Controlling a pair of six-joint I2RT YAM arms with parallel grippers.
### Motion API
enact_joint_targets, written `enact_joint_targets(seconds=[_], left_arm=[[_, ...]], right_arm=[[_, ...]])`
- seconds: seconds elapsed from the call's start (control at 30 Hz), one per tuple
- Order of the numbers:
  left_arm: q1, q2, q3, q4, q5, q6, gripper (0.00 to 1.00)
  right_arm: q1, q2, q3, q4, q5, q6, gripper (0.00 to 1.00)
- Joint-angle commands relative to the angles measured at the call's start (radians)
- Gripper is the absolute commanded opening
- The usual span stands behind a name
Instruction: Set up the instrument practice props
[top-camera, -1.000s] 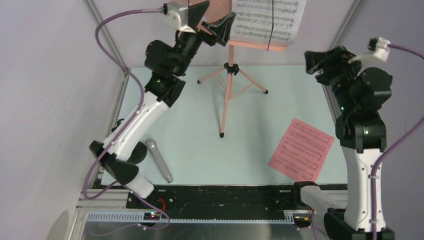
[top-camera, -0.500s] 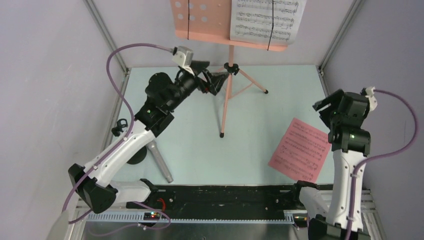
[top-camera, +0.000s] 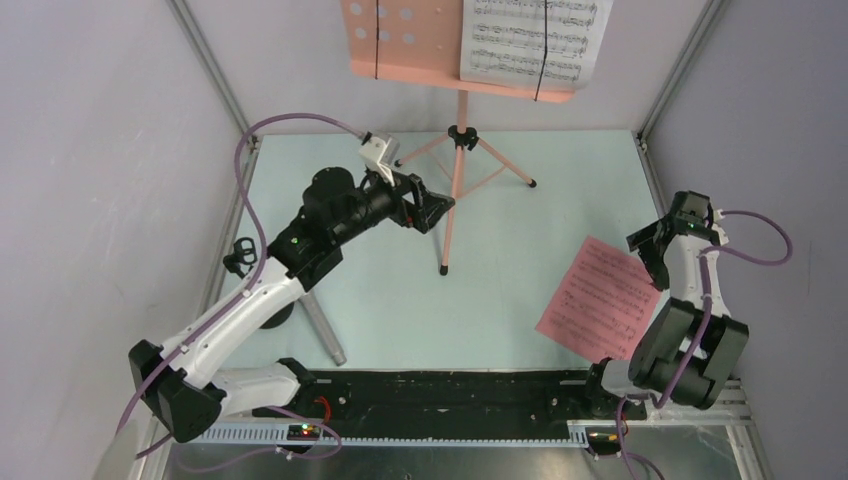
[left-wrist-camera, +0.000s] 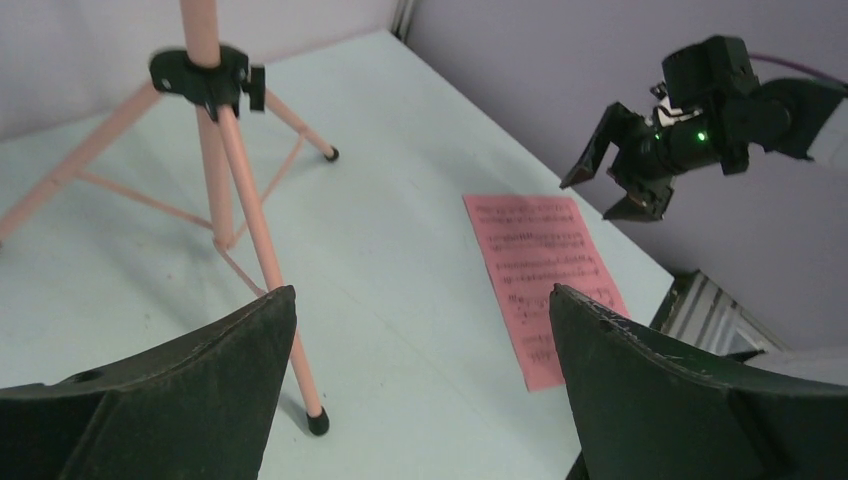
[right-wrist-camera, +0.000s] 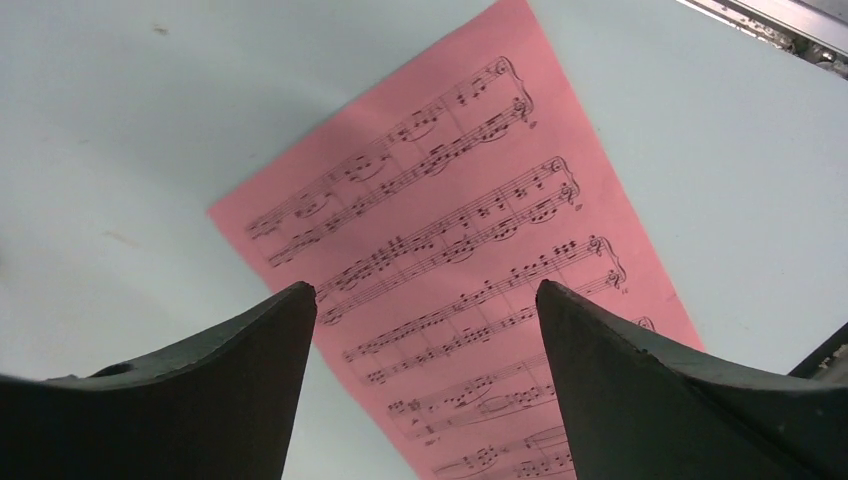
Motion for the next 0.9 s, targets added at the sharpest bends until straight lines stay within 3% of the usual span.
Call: enact_joint_targets(seconds=[0.0, 0.13, 0.3, 0.63, 0.87], left_arm=[[-0.013, 0.012, -0.027, -0.007, 0.041, -0.027, 1.0], [-0.014, 0.017, -0.042, -0.007, 0.043, -0.018, 0.99], [-0.013, 0.013, -0.053, -0.006, 0.035, 0.01, 1.0], [-0.014, 0.031, -0.05, -0.008, 0.032, 0.059, 1.0], [-0.012, 0.0, -0.072, -0.021, -0.008, 0.102, 1.0]], right_arm=[[-0.004, 0.124, 0.012, 0.003, 0.135, 0.01, 0.87], [-0.024, 0.163, -0.025, 0.054, 0.174, -0.033, 0.88], [-0.033, 0.198, -0.072, 0.179, 0.072, -0.215, 0.84], [-0.057, 0.333, -0.083, 0.173, -0.024, -0.399, 0.81], [-0.064, 0.279, -0.072, 0.136, 0.034, -0.414, 0.81]])
